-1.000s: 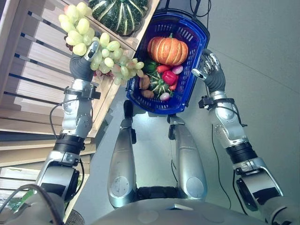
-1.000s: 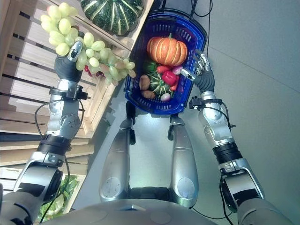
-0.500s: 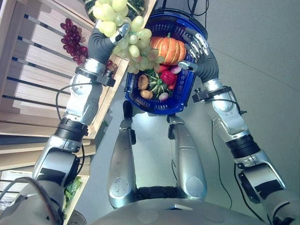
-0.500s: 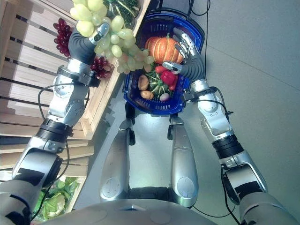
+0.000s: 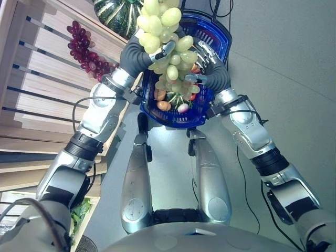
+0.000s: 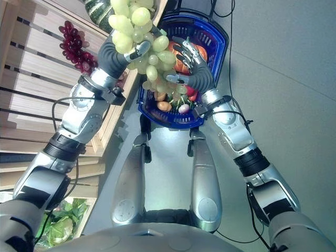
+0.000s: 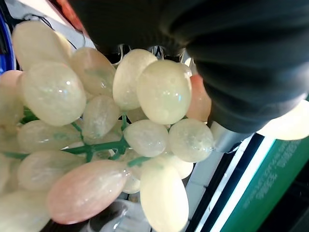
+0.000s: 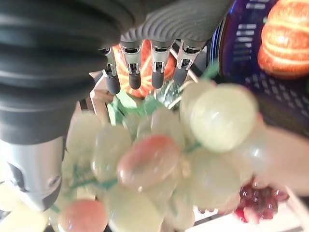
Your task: Pick up fruits and vegetables into the basket
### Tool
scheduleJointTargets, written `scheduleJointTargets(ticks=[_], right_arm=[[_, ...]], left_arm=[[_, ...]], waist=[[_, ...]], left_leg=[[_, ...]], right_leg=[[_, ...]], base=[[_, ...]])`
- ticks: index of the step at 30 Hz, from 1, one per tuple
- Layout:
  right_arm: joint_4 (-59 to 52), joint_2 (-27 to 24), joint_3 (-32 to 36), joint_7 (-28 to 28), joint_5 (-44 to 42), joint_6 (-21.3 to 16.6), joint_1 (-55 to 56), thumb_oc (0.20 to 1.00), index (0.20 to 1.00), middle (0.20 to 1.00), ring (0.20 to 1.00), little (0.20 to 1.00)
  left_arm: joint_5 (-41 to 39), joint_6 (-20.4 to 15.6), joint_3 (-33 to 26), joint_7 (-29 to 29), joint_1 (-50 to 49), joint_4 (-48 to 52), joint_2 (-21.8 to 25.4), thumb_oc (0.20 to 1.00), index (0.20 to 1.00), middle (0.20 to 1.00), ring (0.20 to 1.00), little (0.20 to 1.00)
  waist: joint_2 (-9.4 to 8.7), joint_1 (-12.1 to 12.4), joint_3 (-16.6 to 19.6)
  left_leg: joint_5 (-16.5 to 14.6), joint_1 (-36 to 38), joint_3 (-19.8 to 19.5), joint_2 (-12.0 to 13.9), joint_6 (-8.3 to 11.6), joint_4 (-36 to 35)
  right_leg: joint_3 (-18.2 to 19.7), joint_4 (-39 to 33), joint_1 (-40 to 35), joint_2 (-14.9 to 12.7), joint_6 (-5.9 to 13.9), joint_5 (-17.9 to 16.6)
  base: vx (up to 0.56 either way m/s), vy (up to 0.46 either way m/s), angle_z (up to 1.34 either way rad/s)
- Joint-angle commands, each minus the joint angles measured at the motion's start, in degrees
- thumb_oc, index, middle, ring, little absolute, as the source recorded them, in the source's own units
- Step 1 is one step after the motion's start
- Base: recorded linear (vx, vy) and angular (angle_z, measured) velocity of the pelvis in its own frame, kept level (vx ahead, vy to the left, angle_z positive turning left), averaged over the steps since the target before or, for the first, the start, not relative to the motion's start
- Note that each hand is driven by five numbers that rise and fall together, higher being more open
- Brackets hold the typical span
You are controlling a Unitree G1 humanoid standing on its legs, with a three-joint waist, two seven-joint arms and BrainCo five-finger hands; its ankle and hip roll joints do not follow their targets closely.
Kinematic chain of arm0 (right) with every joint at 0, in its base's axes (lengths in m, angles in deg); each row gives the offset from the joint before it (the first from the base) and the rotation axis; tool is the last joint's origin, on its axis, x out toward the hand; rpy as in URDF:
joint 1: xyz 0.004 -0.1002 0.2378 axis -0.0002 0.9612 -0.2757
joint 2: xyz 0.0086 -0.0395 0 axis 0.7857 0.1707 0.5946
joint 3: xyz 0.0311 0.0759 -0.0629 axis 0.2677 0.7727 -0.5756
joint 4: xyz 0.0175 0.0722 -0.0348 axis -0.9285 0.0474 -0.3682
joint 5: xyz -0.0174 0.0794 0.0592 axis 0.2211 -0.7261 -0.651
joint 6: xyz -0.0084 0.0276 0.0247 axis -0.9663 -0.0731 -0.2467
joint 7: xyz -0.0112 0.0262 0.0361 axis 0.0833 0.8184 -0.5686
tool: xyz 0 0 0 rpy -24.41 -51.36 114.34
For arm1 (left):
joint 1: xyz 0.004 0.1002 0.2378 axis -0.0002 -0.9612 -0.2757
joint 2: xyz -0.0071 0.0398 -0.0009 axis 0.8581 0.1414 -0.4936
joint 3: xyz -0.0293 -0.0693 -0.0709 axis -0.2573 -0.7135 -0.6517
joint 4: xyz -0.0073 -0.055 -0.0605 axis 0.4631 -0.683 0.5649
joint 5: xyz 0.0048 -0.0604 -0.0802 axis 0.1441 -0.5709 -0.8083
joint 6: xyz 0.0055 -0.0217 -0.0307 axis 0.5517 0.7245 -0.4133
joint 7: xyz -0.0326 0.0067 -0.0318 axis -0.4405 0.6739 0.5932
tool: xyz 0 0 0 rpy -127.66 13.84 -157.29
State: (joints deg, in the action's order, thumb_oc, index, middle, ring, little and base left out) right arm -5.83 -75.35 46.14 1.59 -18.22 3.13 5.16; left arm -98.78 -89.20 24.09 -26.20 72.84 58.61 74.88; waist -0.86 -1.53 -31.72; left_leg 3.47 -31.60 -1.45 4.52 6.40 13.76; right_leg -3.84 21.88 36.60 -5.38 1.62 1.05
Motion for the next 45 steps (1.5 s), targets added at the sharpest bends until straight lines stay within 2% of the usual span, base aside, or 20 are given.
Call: scheduleJointTargets(ticks=[1, 10, 21, 22, 23, 28, 32, 33, 34, 35, 40, 45], right_arm=[[-7.37, -0.36, -1.47, -1.01, -2.84, -1.16, -1.69, 1.000, 1.000, 1.000, 1.000, 1.000], [-7.15, -0.71, -3.63, -0.15, -3.36, 0.86, -3.15, 1.000, 1.000, 1.000, 1.000, 1.000], [-6.19, -1.17, -5.74, -1.78, -4.70, 2.72, -4.56, 1.000, 1.000, 1.000, 1.000, 1.000], [-6.16, -1.18, -5.74, -1.74, -4.70, 2.71, -4.72, 0.702, 0.702, 0.702, 0.702, 0.702], [-6.41, -0.93, -6.09, -1.06, -4.47, 2.54, -4.80, 0.200, 0.200, 0.200, 0.200, 0.200], [-6.49, -0.53, -6.29, -0.62, -5.31, 2.02, -4.99, 0.200, 0.200, 0.200, 0.200, 0.200], [-6.24, -0.46, -6.26, -0.43, -5.65, 1.58, -5.07, 0.200, 0.200, 0.200, 0.200, 0.200], [-6.24, -0.54, -6.25, -0.45, -5.80, 1.47, -5.02, 0.200, 0.200, 0.200, 0.200, 0.200], [-6.26, -0.62, -6.20, -0.50, -5.91, 1.30, -4.91, 0.200, 0.200, 0.200, 0.200, 0.200], [-6.35, -0.56, -6.26, -0.28, -5.79, 1.15, -4.93, 0.200, 0.200, 0.200, 0.200, 0.200], [-6.03, -0.11, -5.74, -0.29, -5.58, 0.39, -4.39, 0.200, 0.200, 0.200, 0.200, 0.200], [-6.10, -0.27, -5.02, -0.18, -5.09, -0.29, -3.53, 0.200, 0.200, 0.200, 0.200, 0.200]], left_arm=[[0.54, -3.22, -0.07, 0.73, 3.63, 7.96, -0.01, 0.200, 0.200, 0.200, 0.200, 0.200], [0.14, -3.37, 1.03, 1.63, 4.26, 10.69, -0.49, 0.200, 0.200, 0.200, 0.200, 0.200], [-0.69, -3.44, 1.92, 3.57, 5.31, 12.82, -0.86, 0.200, 0.200, 0.200, 0.200, 0.200], [-0.65, -3.38, 1.93, 3.59, 5.46, 12.85, -0.88, 0.200, 0.200, 0.200, 0.200, 0.200], [-0.76, -2.93, 2.28, 3.68, 5.53, 13.41, -1.16, 0.200, 0.200, 0.200, 0.200, 0.200], [-0.41, -2.43, 3.04, 3.74, 5.56, 13.33, -1.54, 0.200, 0.200, 0.200, 0.200, 0.200], [0.10, -2.97, 3.11, 1.60, 5.35, 13.28, -1.49, 0.200, 0.200, 0.200, 0.200, 0.200], [0.39, -3.22, 2.91, 0.66, 5.15, 13.29, -1.54, 0.247, 0.247, 0.247, 0.247, 0.247], [0.16, -3.80, 2.74, -0.49, 5.03, 13.12, -1.39, 0.548, 0.548, 0.548, 0.548, 0.548], [0.31, -3.85, 2.49, -1.42, 4.86, 13.18, -1.55, 1.000, 1.000, 1.000, 1.000, 1.000], [3.05, -4.02, 1.01, -8.45, 3.52, 12.18, -1.76, 1.000, 1.000, 1.000, 1.000, 1.000], [6.24, -5.52, -1.48, -18.35, 1.18, 10.66, -1.82, 1.000, 1.000, 1.000, 1.000, 1.000]], waist=[[-0.05, -0.95, 1.92], [-0.22, -0.60, 1.92], [-0.49, -0.26, 1.92], [-0.45, -0.25, 1.92], [-0.44, -0.25, 1.92], [-0.45, -0.31, 1.92], [-0.40, -0.27, 1.92], [-0.39, -0.24, 1.92], [-0.38, -0.20, 1.92], [-0.30, -0.11, 1.92], [-0.34, 0.23, 1.92], [-0.20, 0.61, 1.92]], left_leg=[[-2.47, -0.28, 3.79, -4.79, -4.25, -0.24], [-1.98, -0.31, 3.53, -4.91, -4.20, -0.98], [-2.15, -0.17, 3.14, -5.31, -4.24, -1.13], [-1.89, -0.36, 3.13, -5.27, -4.24, -1.26], [-1.75, -0.34, 3.16, -5.27, -4.26, -1.46], [-1.90, -0.04, 3.17, -5.44, -4.32, -1.68], [-1.82, 0.21, 3.13, -5.53, -4.38, -2.13], [-1.79, 0.23, 3.11, -5.57, -4.40, -2.18], [-1.78, 0.27, 3.07, -5.59, -4.40, -2.28], [-1.51, 0.04, 3.00, -5.63, -4.39, -2.34], [-1.41, 0.09, 2.59, -5.86, -4.37, -2.48], [-1.28, 0.02, 2.17, -6.14, -4.41, -2.71]], right_leg=[[-2.51, -2.58, -4.65, 3.68, -0.26, 3.30], [-2.84, -3.42, -4.68, 3.74, -0.25, 2.74], [-3.09, -3.49, -4.78, 3.76, -0.20, 2.88], [-3.12, -3.66, -4.61, 3.80, -0.21, 2.58], [-3.11, -3.86, -4.59, 3.81, -0.19, 2.42], [-3.06, -4.05, -4.81, 3.82, -0.11, 2.49], [-3.06, -4.54, -4.99, 3.82, -0.03, 2.31], [-3.08, -4.62, -5.04, 3.81, -0.04, 2.29], [-3.11, -4.72, -5.08, 3.78, -0.04, 2.28], [-3.18, -4.93, -4.94, 3.80, -0.06, 1.97], [-3.46, -5.09, -5.11, 3.73, 0.03, 1.92], [-3.85, -5.30, -5.15, 3.59, 0.04, 2.01]], base=[[0.00, 0.000, 0.00], [0.00, 0.000, 0.00], [0.00, 0.000, 0.00], [0.00, 0.000, 0.00], [0.00, 0.000, 0.00], [0.00, 0.000, 0.00], [0.00, 0.000, 0.00], [0.00, 0.000, 0.00], [0.00, 0.000, 0.00], [0.00, 0.000, 0.00], [0.00, 0.000, 0.00], [0.00, 0.000, 0.00]])
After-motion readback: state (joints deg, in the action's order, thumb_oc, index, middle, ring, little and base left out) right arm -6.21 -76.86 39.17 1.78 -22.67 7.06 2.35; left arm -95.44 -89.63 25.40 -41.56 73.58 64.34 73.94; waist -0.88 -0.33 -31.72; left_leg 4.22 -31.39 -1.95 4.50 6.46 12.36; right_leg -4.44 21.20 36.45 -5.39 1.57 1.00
